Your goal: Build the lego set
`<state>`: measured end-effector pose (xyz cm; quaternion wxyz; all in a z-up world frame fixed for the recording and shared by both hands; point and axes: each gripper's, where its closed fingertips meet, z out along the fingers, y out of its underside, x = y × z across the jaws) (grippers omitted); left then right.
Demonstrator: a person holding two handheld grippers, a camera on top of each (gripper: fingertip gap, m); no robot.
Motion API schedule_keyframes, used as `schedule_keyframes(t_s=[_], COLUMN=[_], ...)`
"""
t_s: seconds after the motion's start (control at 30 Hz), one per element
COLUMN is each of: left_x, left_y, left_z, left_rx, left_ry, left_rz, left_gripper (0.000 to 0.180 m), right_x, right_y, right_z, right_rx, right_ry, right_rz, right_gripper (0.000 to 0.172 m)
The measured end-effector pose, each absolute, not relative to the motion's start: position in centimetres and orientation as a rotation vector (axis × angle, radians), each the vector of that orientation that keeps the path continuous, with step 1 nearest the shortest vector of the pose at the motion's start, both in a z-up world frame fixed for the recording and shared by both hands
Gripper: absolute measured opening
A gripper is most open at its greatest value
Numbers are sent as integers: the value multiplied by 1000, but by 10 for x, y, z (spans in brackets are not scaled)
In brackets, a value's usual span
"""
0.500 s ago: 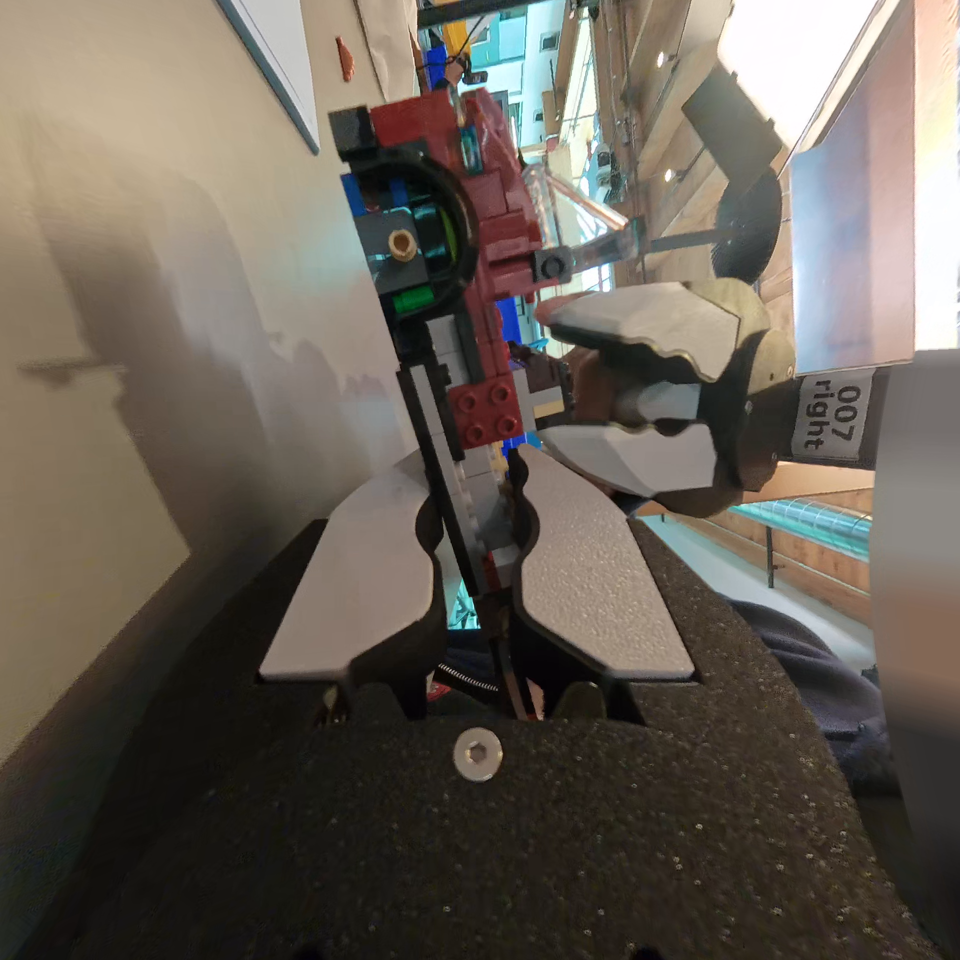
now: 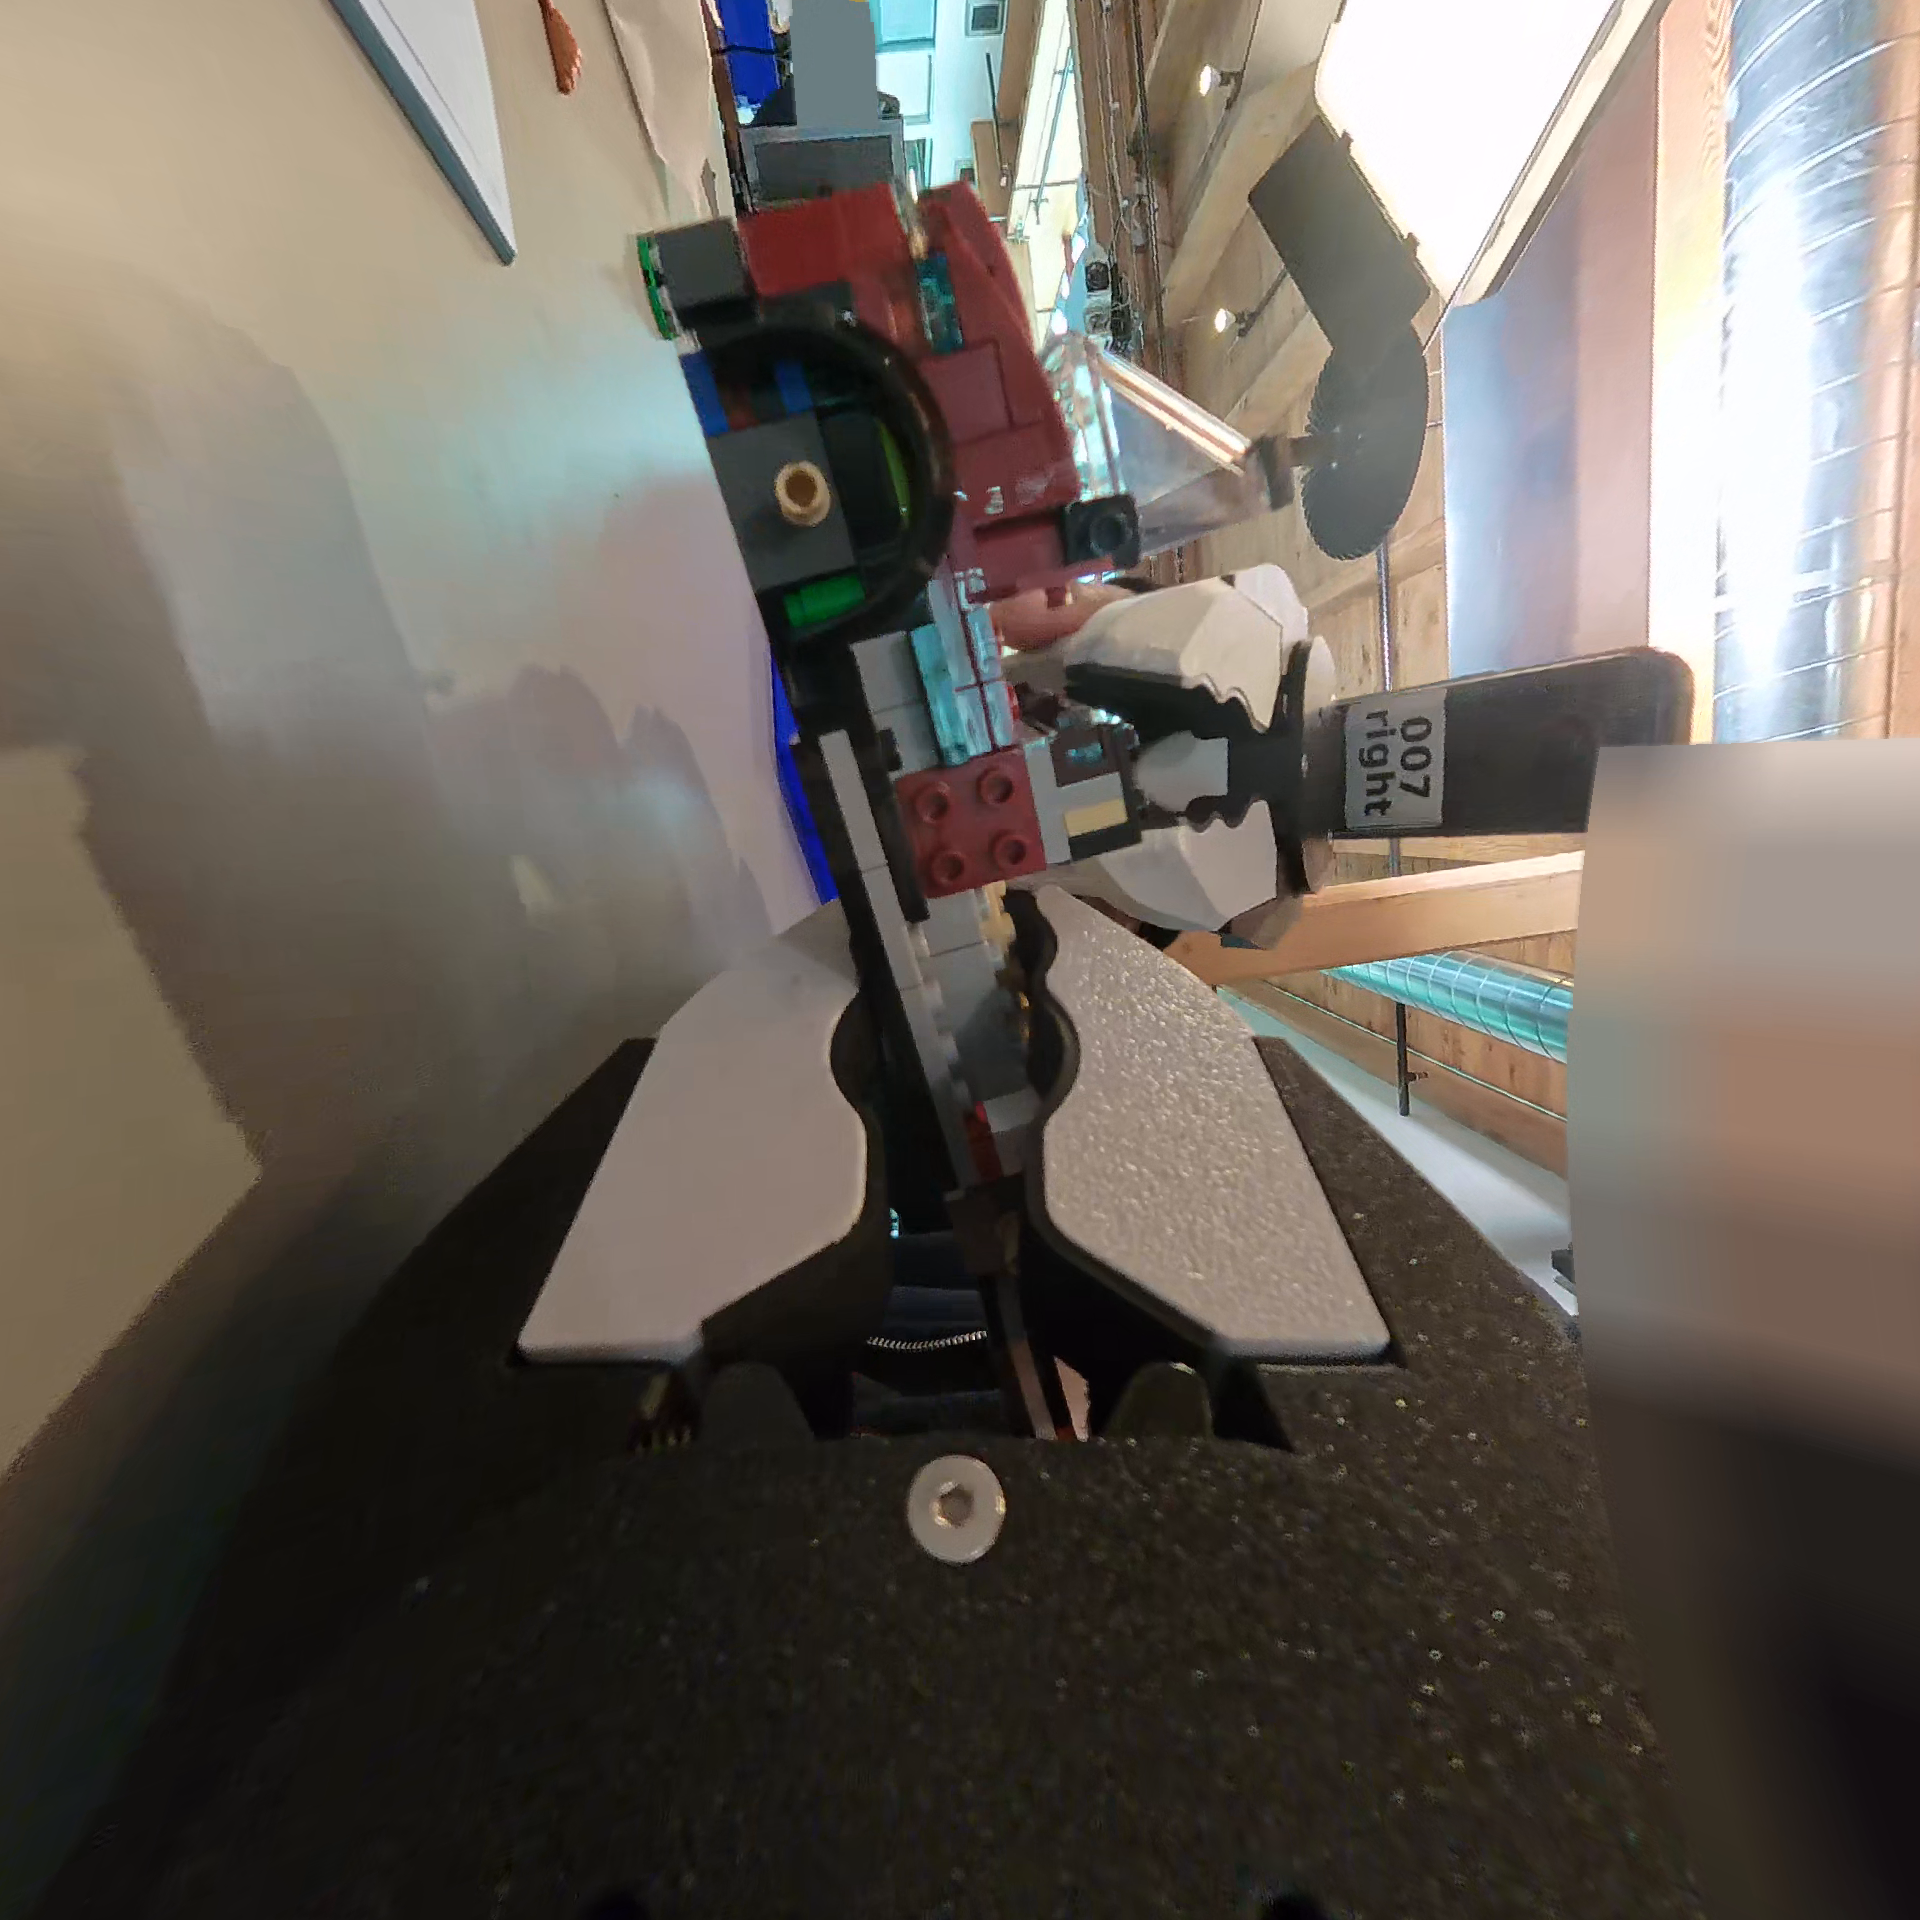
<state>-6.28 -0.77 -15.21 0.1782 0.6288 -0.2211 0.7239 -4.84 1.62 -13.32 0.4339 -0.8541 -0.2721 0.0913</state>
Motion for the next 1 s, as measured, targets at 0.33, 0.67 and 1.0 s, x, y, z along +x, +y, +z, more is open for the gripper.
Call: schedule_keyframes(t_s=[0.33,0.67,1.0], left_x=[-62,-63,-66], left_y=[-10,-12,-15], left_z=[-149,-144,-142], left_rx=[1773,1713,1706], left_ry=[-677,-715,-773], left_rz=[2068,2102,2102], left_gripper=[23,23,23], right_x=[-47,-52,-53], right_y=[18,16,13], right_z=[-134,-130,-128], right_rx=[-2076,-2043,-2078], right_ry=[-733,-771,-786], right_rz=[281,342,292], right_gripper=[23,16,17])
